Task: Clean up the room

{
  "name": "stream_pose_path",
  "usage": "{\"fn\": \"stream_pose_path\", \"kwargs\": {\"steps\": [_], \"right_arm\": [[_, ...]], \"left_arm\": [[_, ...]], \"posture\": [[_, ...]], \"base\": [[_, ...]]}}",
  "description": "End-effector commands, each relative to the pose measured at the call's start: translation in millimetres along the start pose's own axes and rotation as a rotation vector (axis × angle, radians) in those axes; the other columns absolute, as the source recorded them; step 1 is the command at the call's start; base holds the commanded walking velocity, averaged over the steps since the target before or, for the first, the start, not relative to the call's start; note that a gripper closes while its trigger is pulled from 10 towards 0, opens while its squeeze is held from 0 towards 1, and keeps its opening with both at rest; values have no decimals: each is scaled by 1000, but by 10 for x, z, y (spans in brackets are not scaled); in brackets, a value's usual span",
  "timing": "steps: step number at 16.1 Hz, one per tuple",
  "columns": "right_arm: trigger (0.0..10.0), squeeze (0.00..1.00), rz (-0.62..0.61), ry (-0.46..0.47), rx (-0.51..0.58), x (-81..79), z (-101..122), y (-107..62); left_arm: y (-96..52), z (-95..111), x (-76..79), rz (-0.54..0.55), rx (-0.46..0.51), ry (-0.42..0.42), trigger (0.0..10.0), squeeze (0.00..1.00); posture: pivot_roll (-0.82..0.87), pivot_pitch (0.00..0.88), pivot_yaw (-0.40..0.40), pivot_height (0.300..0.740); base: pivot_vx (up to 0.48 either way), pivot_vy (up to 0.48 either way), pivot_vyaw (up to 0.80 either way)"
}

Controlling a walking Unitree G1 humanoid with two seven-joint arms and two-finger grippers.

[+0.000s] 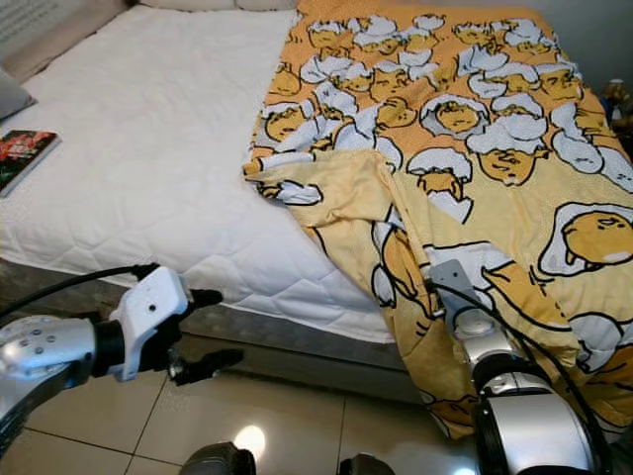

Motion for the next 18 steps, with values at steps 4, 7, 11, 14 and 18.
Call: {"fn": "stream_pose_path", "kwargs": {"steps": [4, 7, 11, 14, 18], "right_arm": [[0, 0, 28, 5, -13, -9, -94, -11], [0, 0, 45, 9, 0, -1, -75, -13], [0, 0, 291, 56, 144, -228, 36, -91], [0, 0, 623, 124, 263, -605, 8, -321], [0, 0, 1163, 15, 343, -1280, -374, -1106]], "left_arm": [[37, -3, -23, -1, 0, 15, 10000, 0], [47, -10, -32, 2, 4, 15, 10000, 0], [75, -33, -26, 8, 14, 9, 10000, 0], [115, -29, -29, 9, 25, 9, 10000, 0], [174, 0, 4, -5, 41, 13, 10000, 0]], "posture": [[60, 3, 19, 740], [58, 0, 12, 740], [30, 0, 2, 740], [9, 0, 2, 740], [-3, 0, 10, 740]], "base": [[0, 0, 0], [0, 0, 0], [0, 0, 0], [0, 0, 0], [0, 0, 0]]}}
Point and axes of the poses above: a point about 5 cm out from each wrist's last joint towards the gripper, its own y axis pointing out of the wrist towards the gripper, its own z axis along the axis of the wrist's last joint, x = y × z, the point moved 6 cm from there along y, pointing out of the wrist towards the gripper, and after that the axes turned 10 degrees about -y, right-handed, at the moved point
